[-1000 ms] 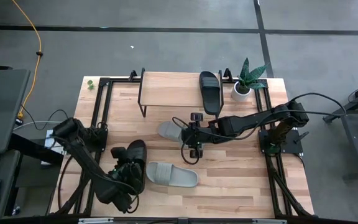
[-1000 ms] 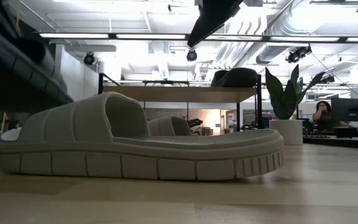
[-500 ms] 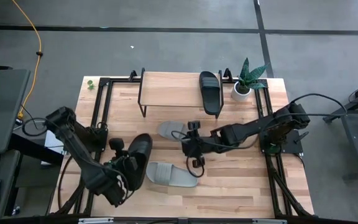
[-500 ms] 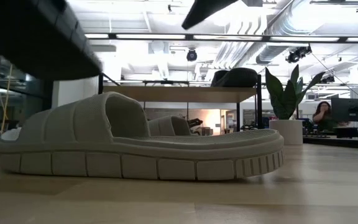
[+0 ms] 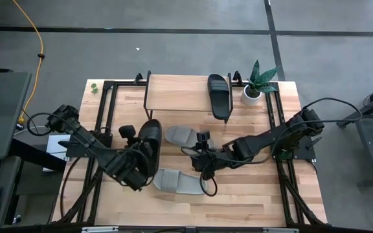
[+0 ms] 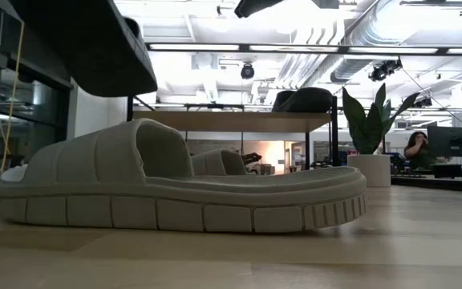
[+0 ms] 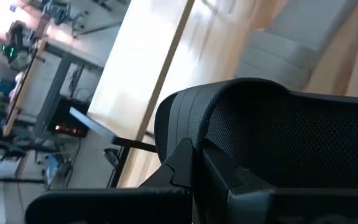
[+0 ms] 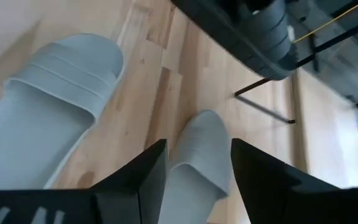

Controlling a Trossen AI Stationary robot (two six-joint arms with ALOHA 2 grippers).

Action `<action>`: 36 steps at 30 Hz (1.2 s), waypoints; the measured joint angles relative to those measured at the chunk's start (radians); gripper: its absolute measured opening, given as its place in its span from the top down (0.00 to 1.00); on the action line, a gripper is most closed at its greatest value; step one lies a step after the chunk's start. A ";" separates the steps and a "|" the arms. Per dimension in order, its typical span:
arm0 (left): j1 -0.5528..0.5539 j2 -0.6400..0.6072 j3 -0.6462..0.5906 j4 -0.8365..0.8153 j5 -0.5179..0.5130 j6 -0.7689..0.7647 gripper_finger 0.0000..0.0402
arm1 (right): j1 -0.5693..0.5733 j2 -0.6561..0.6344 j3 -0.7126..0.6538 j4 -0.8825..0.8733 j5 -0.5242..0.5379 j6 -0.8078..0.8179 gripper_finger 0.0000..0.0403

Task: Pick and place slides into the shelf
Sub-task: Put the black slide on the shelf

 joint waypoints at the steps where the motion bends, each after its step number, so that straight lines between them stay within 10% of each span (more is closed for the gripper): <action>1: 0.009 0.000 0.000 0.000 0.000 0.009 1.00 | 0.004 0.000 0.000 0.000 0.015 -0.008 0.58; 36: 0.052 0.001 0.128 0.042 -0.127 0.088 1.00 | 0.118 0.025 0.000 0.190 0.227 -0.290 0.58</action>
